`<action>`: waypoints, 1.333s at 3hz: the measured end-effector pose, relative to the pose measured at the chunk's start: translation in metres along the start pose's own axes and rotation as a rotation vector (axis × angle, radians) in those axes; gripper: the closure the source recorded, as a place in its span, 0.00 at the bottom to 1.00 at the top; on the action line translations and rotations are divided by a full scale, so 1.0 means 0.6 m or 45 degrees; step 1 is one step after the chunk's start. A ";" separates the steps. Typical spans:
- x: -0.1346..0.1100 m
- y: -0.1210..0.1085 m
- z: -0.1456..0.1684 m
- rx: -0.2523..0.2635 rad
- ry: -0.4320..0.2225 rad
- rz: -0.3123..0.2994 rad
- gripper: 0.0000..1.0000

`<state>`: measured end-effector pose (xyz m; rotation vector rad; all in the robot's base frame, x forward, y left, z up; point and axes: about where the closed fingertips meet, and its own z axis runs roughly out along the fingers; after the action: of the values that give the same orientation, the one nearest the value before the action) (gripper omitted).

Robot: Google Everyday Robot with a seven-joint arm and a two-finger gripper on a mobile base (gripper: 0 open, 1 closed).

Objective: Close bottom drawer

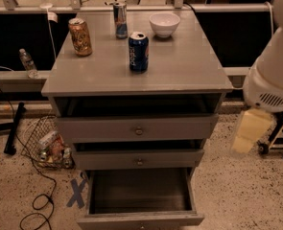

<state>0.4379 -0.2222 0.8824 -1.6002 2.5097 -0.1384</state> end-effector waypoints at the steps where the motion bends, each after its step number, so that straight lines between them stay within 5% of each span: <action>1: 0.034 0.019 0.119 -0.098 0.124 0.183 0.00; 2: 0.073 0.050 0.227 -0.205 0.227 0.356 0.00; 3: 0.072 0.049 0.225 -0.202 0.225 0.351 0.00; 4: 0.086 0.050 0.295 -0.246 0.250 0.488 0.00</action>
Offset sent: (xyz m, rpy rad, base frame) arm -0.0360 -0.0408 -0.2289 -0.0568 0.3645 -0.4376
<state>0.4228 -0.2546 0.6992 -1.1788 3.0098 -0.0045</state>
